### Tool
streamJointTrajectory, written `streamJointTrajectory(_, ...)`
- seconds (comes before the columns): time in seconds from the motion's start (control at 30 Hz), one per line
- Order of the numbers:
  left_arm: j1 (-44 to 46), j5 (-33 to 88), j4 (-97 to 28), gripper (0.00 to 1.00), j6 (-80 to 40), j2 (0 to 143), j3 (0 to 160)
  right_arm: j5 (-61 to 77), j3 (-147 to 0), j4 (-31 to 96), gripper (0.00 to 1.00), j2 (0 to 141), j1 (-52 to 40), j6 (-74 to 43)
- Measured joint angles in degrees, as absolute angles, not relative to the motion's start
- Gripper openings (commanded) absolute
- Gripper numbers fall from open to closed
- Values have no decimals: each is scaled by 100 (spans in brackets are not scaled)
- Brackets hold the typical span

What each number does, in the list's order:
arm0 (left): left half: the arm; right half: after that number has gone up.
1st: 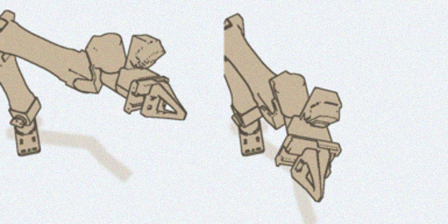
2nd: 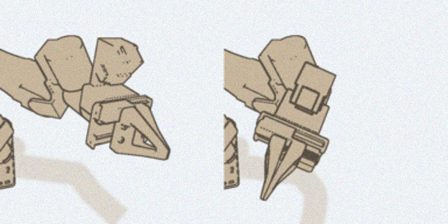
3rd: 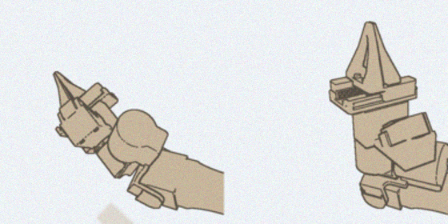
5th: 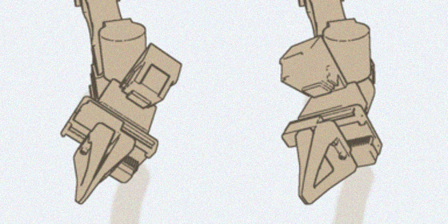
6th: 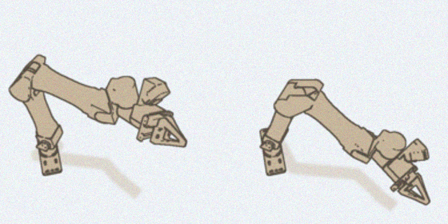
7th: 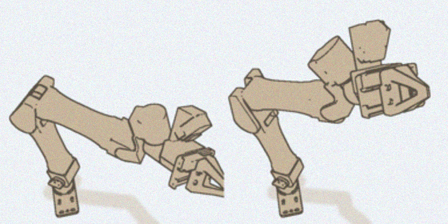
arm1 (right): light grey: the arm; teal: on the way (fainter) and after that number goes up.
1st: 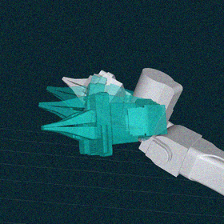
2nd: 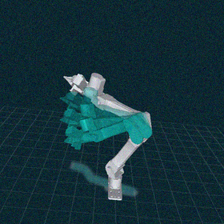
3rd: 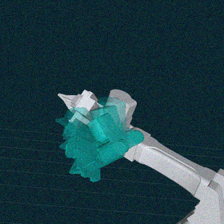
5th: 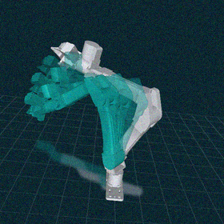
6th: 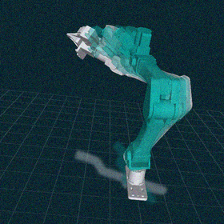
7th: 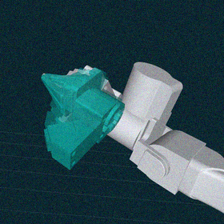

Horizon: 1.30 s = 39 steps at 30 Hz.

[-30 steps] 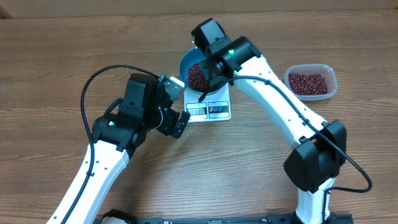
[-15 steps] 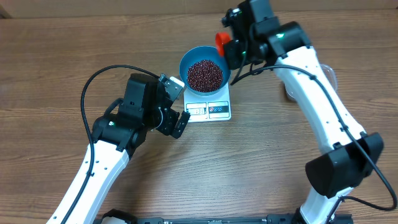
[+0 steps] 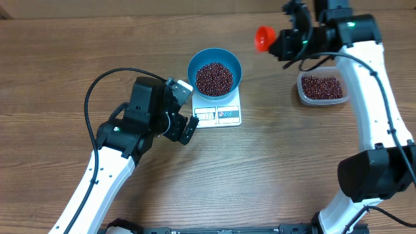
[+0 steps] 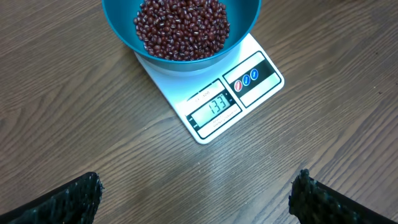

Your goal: Scoop item into bowl and weigh 150g on scale

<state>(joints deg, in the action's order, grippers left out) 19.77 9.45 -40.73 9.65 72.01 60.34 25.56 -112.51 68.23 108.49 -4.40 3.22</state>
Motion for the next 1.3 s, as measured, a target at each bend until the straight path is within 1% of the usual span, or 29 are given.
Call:
streamJointTrajectory(0.3,1977,945,-4075,99,965,7201,6034,2571,-11251,7070,4,10849,517,495)
streamJointTrajectory(0.5,1977,945,-4073,99,965,7201,6034,1800,-11249,7325,4,10849,996,672)
streamJointTrajectory(0.63,1977,945,-4073,99,965,7201,6034,1610,-11026,7334,4,10816,1236,864)
streamJointTrajectory(0.9,1977,945,-4073,100,965,7201,6034,1455,-10215,7336,4,10805,1374,1059)
streamJointTrajectory(1.13,1977,945,-4075,100,965,7201,6034,1278,-9542,6906,4,10805,1374,1085)
streamJointTrajectory(1.3,1977,945,-4073,100,965,7201,6034,1107,-9402,6735,4,10805,1374,1087)
